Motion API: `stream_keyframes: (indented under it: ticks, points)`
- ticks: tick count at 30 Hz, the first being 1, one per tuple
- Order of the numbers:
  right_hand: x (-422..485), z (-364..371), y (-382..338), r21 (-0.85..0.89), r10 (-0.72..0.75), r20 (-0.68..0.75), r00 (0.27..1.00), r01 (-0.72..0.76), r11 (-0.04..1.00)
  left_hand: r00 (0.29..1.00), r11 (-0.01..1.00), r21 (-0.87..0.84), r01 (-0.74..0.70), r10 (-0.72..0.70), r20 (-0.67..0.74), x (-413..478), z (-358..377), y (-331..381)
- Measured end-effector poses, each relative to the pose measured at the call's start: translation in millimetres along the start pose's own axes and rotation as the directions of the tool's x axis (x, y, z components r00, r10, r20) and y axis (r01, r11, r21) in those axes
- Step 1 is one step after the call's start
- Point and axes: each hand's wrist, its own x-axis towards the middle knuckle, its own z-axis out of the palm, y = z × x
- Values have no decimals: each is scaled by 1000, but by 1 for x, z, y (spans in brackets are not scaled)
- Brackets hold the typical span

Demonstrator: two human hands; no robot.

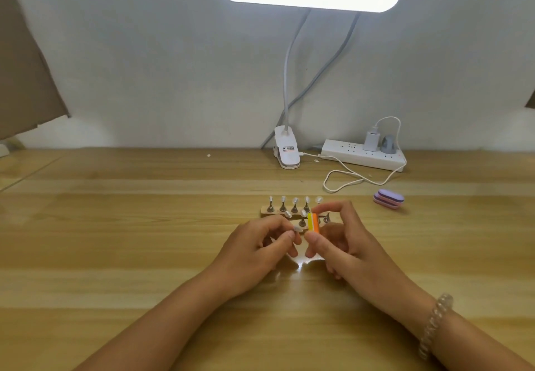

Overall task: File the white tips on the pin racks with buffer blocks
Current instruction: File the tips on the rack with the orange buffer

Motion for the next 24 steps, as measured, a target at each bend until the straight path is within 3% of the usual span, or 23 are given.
stream_keyframes:
  ticks: [4,10,16,24]
  points:
    - [-1,2,3,-94,-49,46,998,53,994,1000,1000,28,-7,7,4,-2,-1,2]
    - [-1,0,3,-62,-25,73,997,30,998,999,994,100,-43,46,-25,-3,-1,1]
    - [1,-2,2,-11,41,19,999,-40,999,987,935,321,-154,164,-2,-5,4,0]
    - [-1,0,0,-117,-19,53,998,25,993,990,939,316,-137,142,8,-3,3,-1]
